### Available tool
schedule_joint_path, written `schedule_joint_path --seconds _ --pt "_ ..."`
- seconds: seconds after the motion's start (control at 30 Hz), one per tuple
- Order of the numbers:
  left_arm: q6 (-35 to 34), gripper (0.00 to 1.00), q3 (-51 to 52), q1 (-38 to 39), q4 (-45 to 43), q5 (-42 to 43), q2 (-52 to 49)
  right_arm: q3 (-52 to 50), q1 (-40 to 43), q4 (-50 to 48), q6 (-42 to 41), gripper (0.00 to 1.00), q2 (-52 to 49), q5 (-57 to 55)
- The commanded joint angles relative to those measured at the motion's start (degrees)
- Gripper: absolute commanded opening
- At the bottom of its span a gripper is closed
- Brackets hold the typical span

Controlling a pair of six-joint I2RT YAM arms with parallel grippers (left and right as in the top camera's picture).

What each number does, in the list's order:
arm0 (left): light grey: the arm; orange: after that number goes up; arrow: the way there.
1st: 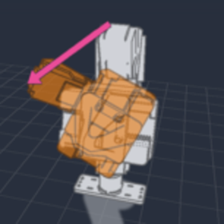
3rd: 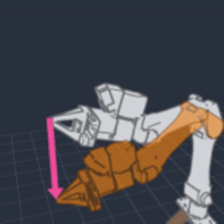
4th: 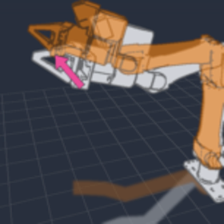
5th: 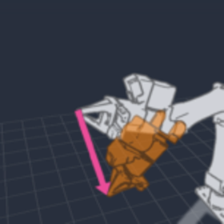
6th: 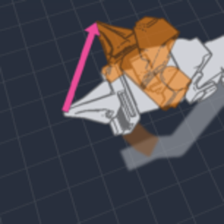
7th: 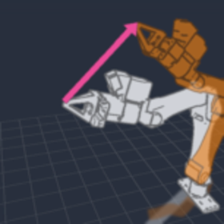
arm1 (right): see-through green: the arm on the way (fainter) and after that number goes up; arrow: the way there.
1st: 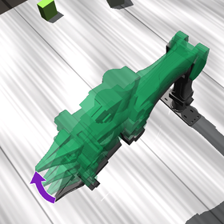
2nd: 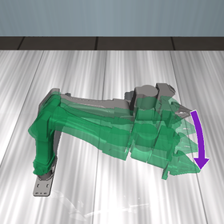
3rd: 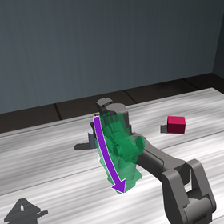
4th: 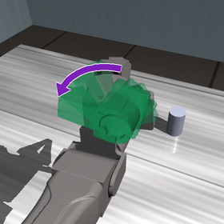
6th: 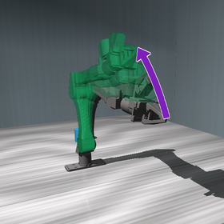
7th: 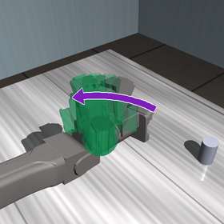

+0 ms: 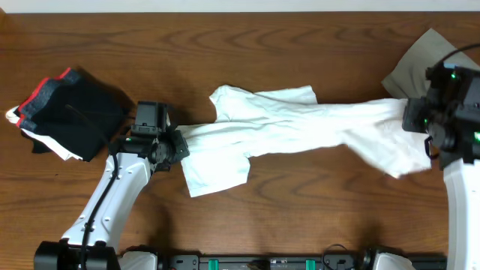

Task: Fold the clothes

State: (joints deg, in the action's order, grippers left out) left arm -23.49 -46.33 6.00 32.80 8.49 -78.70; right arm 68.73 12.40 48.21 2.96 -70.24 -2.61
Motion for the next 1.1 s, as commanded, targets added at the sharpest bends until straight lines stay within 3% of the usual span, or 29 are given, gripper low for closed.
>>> schedule_joint_path --seconds 0.0,0.2,0.3,0.47,0.5,0.6,0.67,0.97,1.07 --pt "0.98 0.06 0.31 -0.48 0.13 -1.70 0.15 0.81 -0.44 -1.09 -2.10 0.01 1.77 -1.05" --pt "0.96 0.06 0.31 -0.48 -0.20 -1.70 0.15 0.81 -0.52 -9.97 -2.29 0.01 -1.97 1.29" --pt "0.96 0.06 0.31 -0.48 -0.63 -1.70 0.15 0.81 -0.70 -19.10 -6.32 0.01 -7.48 1.53" --pt "0.96 0.06 0.31 -0.48 -1.18 -1.70 0.15 0.83 -0.74 -35.80 -12.20 0.52 -20.28 2.01" --pt "0.96 0.06 0.31 -0.48 -1.16 -1.70 0.15 0.90 -0.74 -36.26 -12.31 0.64 -22.47 3.04" --pt "0.96 0.06 0.31 -0.48 -0.96 -1.70 0.15 0.92 -0.74 -33.31 -12.33 0.88 -25.57 4.83" --pt "0.96 0.06 0.31 -0.48 -0.94 -1.70 0.15 0.92 -0.74 -28.48 -12.33 0.98 -25.90 4.50" --pt "0.96 0.06 0.31 -0.48 -1.09 -1.68 0.15 0.83 -0.70 -3.26 -6.95 0.98 -22.16 6.34" --pt "0.96 0.06 0.31 -0.48 -1.11 -1.70 0.15 -0.70 -0.70 -0.61 -6.97 0.95 -22.75 5.07"
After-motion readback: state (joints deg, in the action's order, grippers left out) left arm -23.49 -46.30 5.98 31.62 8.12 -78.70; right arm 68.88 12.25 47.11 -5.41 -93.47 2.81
